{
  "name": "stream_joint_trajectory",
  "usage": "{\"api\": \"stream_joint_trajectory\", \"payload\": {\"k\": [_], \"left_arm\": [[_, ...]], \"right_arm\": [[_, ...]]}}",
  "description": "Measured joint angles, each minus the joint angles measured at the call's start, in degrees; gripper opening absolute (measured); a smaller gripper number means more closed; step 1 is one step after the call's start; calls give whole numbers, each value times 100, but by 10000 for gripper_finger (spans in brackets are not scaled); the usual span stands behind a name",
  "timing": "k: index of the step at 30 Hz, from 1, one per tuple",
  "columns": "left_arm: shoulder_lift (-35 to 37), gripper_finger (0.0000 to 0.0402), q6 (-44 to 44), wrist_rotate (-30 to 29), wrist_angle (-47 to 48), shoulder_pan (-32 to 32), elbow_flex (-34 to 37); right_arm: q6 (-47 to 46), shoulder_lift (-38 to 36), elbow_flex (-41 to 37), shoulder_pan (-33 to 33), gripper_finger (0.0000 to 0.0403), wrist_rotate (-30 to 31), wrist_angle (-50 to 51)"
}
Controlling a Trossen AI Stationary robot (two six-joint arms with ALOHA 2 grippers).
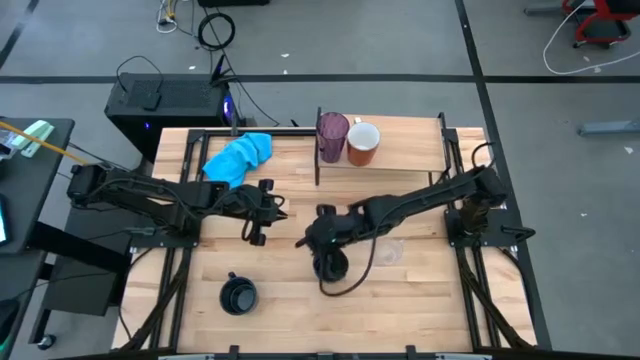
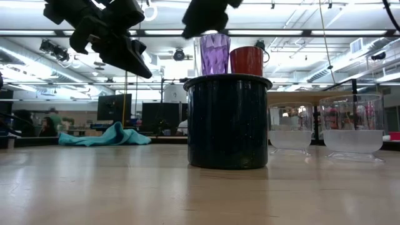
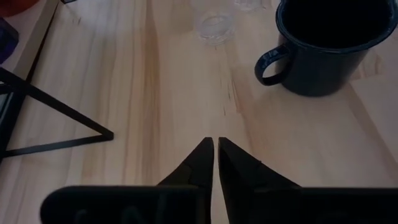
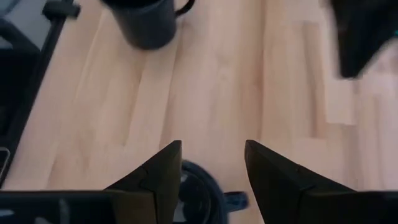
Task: Stack small to large cups/mugs on shelf
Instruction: Put the dark blue mug on the shelf
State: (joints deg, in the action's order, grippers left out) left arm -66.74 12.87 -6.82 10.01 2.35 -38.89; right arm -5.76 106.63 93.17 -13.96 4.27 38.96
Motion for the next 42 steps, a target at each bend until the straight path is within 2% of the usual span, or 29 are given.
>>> {"api": "stream_joint_trajectory", "payload": {"k": [12, 19, 23, 33, 42], "left_arm": [[0, 10, -68, -1, -94, 0, 0], [0, 25, -70, -1, -122, 2, 0], [0, 28, -64, -1, -128, 0, 0], [0, 11, -55, -1, -125, 0, 0], [0, 26, -53, -1, -126, 0, 0]], "right_arm": [[-1, 415, -4, -77, 188, 35, 612], [281, 635, -4, 136, 221, 34, 804], [404, 717, -5, 230, 225, -276, 806], [599, 715, -336, 373, 195, -522, 564], [684, 713, -536, 385, 156, -603, 355]]}}
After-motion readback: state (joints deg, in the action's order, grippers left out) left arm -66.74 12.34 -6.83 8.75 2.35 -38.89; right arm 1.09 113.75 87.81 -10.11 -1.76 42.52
